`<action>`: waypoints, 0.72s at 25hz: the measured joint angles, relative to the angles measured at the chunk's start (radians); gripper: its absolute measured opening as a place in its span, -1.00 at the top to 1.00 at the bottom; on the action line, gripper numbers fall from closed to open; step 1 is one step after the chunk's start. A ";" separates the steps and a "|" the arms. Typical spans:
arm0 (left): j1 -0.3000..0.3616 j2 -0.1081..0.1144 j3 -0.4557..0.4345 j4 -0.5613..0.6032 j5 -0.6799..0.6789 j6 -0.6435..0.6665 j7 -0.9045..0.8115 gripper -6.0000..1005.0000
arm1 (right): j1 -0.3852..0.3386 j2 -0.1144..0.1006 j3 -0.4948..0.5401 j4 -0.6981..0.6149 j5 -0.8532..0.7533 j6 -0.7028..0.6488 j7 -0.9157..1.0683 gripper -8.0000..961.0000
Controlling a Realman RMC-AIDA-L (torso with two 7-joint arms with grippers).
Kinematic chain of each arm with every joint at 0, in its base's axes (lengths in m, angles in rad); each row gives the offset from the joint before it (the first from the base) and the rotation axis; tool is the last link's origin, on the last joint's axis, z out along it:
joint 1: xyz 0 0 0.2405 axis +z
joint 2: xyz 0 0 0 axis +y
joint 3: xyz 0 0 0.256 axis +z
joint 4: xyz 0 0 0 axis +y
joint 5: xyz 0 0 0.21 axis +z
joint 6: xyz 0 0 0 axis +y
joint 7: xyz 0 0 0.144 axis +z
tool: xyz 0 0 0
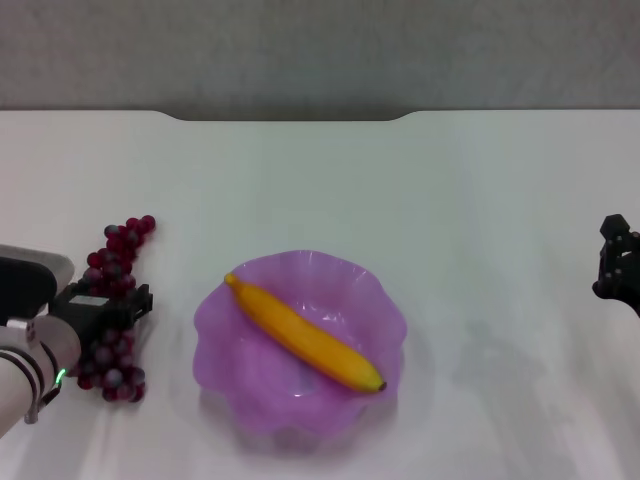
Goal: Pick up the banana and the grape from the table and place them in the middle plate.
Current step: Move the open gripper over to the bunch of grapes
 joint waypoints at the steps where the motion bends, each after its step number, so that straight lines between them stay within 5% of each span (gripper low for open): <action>1: 0.001 0.000 0.000 0.000 0.000 0.002 0.000 -0.62 | 0.000 0.000 0.000 0.000 0.000 0.000 0.000 0.98; 18: -0.003 0.003 0.000 0.001 0.007 -0.013 0.002 -0.28 | 0.000 0.000 0.000 0.000 -0.001 0.000 0.000 0.98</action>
